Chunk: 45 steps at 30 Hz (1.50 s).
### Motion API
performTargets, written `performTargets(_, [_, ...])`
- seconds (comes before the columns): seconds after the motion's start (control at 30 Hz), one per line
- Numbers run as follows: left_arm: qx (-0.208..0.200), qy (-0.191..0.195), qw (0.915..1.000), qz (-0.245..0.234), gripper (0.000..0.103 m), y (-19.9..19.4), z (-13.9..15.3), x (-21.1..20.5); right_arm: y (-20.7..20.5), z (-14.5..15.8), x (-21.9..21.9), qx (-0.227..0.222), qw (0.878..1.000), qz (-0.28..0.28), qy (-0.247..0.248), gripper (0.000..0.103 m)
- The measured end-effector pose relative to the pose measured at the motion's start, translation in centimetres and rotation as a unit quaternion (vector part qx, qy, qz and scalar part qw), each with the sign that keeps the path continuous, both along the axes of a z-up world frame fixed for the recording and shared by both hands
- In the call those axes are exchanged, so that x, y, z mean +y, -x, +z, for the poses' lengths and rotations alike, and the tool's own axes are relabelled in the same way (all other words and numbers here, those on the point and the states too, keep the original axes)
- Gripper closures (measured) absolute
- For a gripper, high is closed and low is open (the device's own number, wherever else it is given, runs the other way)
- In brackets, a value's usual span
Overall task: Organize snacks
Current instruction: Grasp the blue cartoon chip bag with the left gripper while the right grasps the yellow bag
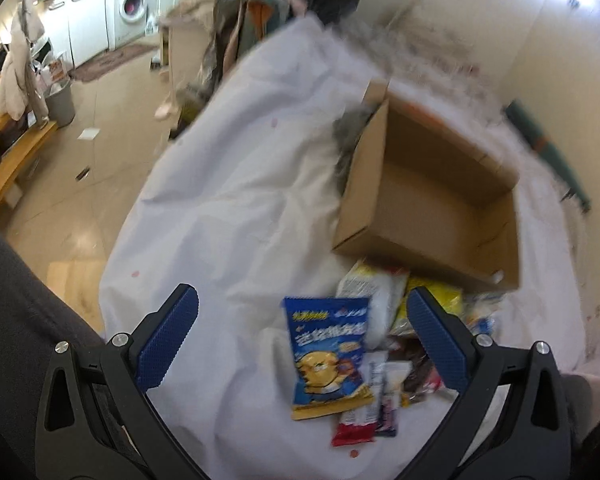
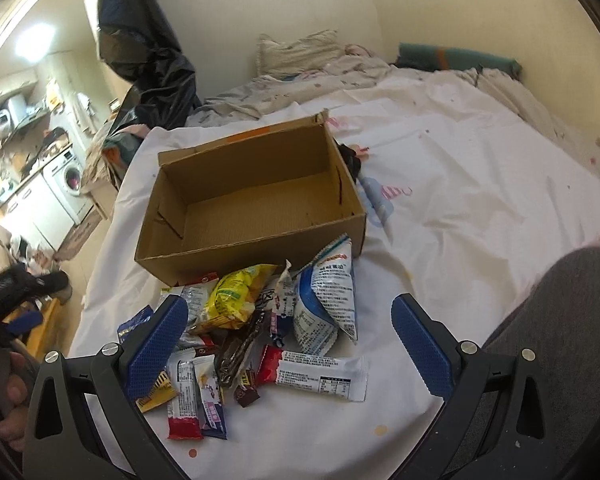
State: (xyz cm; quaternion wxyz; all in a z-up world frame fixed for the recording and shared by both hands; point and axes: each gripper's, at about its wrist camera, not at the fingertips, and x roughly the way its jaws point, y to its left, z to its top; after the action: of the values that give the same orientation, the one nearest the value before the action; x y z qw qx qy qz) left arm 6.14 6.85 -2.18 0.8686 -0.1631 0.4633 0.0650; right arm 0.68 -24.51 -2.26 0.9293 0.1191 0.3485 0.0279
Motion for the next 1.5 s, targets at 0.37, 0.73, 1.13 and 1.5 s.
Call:
performTargets(0.37, [0.149, 0.060, 0.9867, -0.024, 0.031, -0.6, -10.1, -3.9, -0.1, -0.4, 0.4, 0.005, 1.000, 0.005, 0.010, 0.000])
performTargets(0.73, [0.144, 0.058, 0.9864, -0.054, 0.075, 0.8, -10.4, -5.6, -0.3, -0.8, 0.8, 0.015, 1.000, 0.012, 0.016, 0.000])
performTargets(1.13, [0.098, 0.018, 0.9912, -0.087, 0.078, 0.8, -5.1, -4.8, -6.7, -4.2, -0.8, 0.181, 0.955, 0.095, -0.215, 0.024])
performTargets(1.5, [0.106, 0.042, 0.9913, -0.066, 0.078, 0.7, -6.1, -3.8, -12.5, -9.5, 3.0, 0.276, 0.926, 0.080, -0.247, 0.044])
